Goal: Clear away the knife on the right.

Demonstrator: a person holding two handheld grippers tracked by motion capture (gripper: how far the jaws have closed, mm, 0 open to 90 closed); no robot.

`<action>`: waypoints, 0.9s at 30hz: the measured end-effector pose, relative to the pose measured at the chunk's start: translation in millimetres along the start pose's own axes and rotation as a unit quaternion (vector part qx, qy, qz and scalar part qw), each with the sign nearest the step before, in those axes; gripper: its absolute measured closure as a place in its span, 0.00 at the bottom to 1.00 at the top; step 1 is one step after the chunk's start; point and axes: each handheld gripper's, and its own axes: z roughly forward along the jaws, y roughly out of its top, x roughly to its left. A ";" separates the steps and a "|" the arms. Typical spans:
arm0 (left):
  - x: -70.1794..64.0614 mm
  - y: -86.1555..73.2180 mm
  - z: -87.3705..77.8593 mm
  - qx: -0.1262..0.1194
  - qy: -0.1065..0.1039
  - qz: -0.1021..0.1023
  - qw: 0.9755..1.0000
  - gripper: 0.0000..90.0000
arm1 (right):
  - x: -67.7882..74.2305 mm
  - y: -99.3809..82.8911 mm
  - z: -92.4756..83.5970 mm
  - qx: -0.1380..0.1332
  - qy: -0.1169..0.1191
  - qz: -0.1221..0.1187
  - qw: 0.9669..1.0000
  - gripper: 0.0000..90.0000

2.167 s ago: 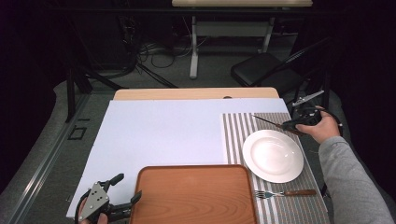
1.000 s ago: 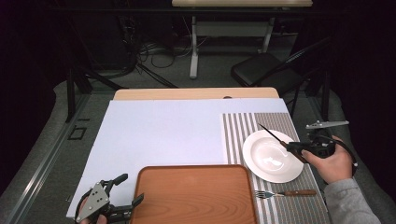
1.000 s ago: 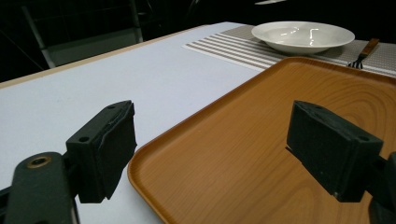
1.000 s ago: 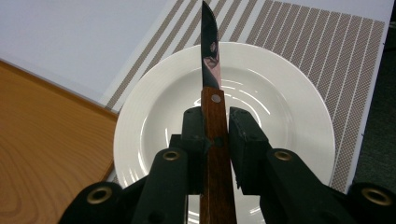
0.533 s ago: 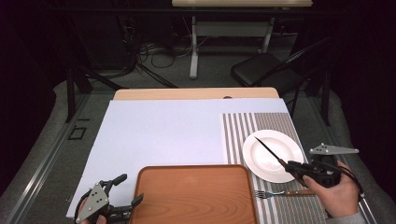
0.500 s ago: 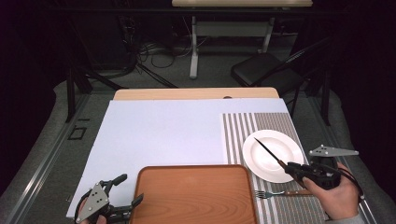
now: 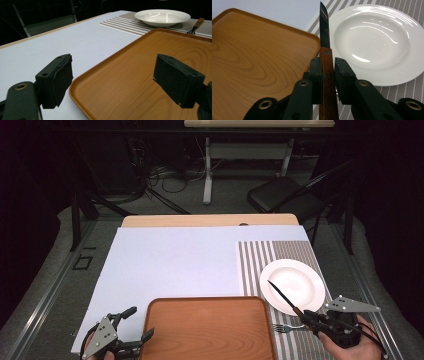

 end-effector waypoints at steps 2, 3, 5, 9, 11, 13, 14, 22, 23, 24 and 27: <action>0.0 0.0 0.0 0.000 0.001 0.000 1.000 0.17 | 3.0 -3.4 -1.2 0.005 -0.002 -0.001 1.000 0.85; 0.1 0.1 0.0 0.000 0.001 0.001 1.000 0.17 | 4.4 -5.3 -1.3 0.003 -0.002 0.001 1.000 0.85; 0.1 0.1 0.0 0.000 0.000 0.001 1.000 0.17 | 6.1 -9.0 -2.2 0.001 0.001 0.006 1.000 0.85; 0.5 0.0 0.2 0.000 0.002 0.001 1.000 0.17 | 12.9 -13.8 -3.7 -0.005 0.008 0.009 1.000 0.85; 0.9 -0.1 0.3 0.000 0.002 0.000 1.000 0.17 | 18.8 -14.1 -2.3 -0.008 0.009 0.004 1.000 0.85; 0.6 -0.1 0.4 0.001 0.003 0.001 1.000 0.17 | 23.8 -14.4 0.4 -0.007 0.015 0.003 1.000 0.85; 0.6 -0.1 0.4 0.001 0.003 0.001 1.000 0.17 | 25.9 -14.6 2.3 -0.003 0.017 0.000 1.000 0.85; 0.5 -0.3 1.4 0.002 0.002 -0.001 1.000 0.17 | 47.0 -19.0 29.5 0.019 0.037 -0.011 0.999 0.85; 0.3 -0.2 1.3 0.002 0.002 0.000 1.000 0.17 | 50.2 -18.6 32.8 0.025 0.035 -0.018 0.999 0.85; -0.2 0.0 1.1 0.001 0.002 0.000 1.000 0.17 | 53.7 -18.6 36.1 0.029 0.036 -0.021 0.999 0.85; -0.4 0.1 0.3 0.000 0.001 0.000 1.000 0.17 | 61.9 -20.6 44.9 0.036 0.040 -0.021 0.998 0.85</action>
